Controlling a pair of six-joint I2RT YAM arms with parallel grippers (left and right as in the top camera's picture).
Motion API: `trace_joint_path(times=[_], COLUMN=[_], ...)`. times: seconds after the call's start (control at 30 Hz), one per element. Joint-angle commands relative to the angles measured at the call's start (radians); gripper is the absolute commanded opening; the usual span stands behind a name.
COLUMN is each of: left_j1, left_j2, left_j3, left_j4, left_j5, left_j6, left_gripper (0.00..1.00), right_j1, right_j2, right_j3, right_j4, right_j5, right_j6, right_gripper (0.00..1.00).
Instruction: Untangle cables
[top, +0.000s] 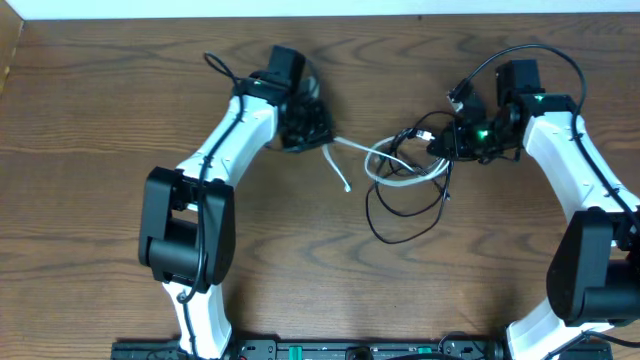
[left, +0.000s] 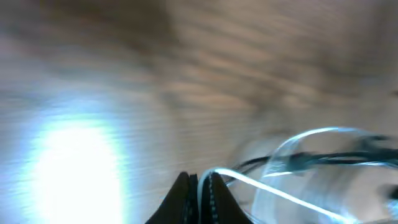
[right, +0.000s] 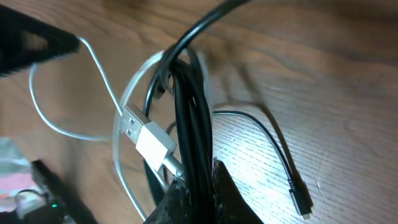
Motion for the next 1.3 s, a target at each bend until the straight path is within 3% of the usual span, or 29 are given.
trace_joint_path(times=[0.0,0.37,0.57,0.63,0.8,0.87,1.07,1.27], left_j1=[0.067,0.098,0.041,0.030,0.028,0.027,0.015,-0.068], left_j2=[-0.083,-0.298,-0.301,-0.301,-0.301,-0.301,-0.294,-0.287], left_j3=[0.012,0.012,0.012,0.012,0.012,0.012,0.012,0.012], left_j4=[-0.067,-0.205,-0.251,-0.254,-0.272,-0.284,-0.294,-0.219], left_j5=[-0.233,-0.269,-0.270,-0.274,-0.325,-0.325,-0.323,-0.230], left_j6=[0.151,0.229,0.234,0.262,0.285,0.292,0.293,0.380], left_gripper=[0.07,0.07,0.08,0.11,0.31,0.35,0.38,0.39], right_j1=[-0.033,-0.034,0.023,0.037,0.041,0.041,0.031,-0.025], right_j2=[-0.014,-0.014,-0.014,-0.014,-0.014,-0.014,-0.014,-0.014], right_j3=[0.001,0.001,0.001,0.001,0.001,0.001,0.001,0.001], right_j4=[0.006,0.040,0.040,0.041,0.042,0.044,0.037,0.038], right_j5=[-0.086,-0.110,-0.093,-0.066,-0.042,-0.024,0.140,0.159], right_j6=[-0.031,0.069,0.076,0.095,0.146,0.166,0.307,0.311], right_gripper=[0.01,0.06,0.35,0.36,0.37,0.37,0.40,0.43])
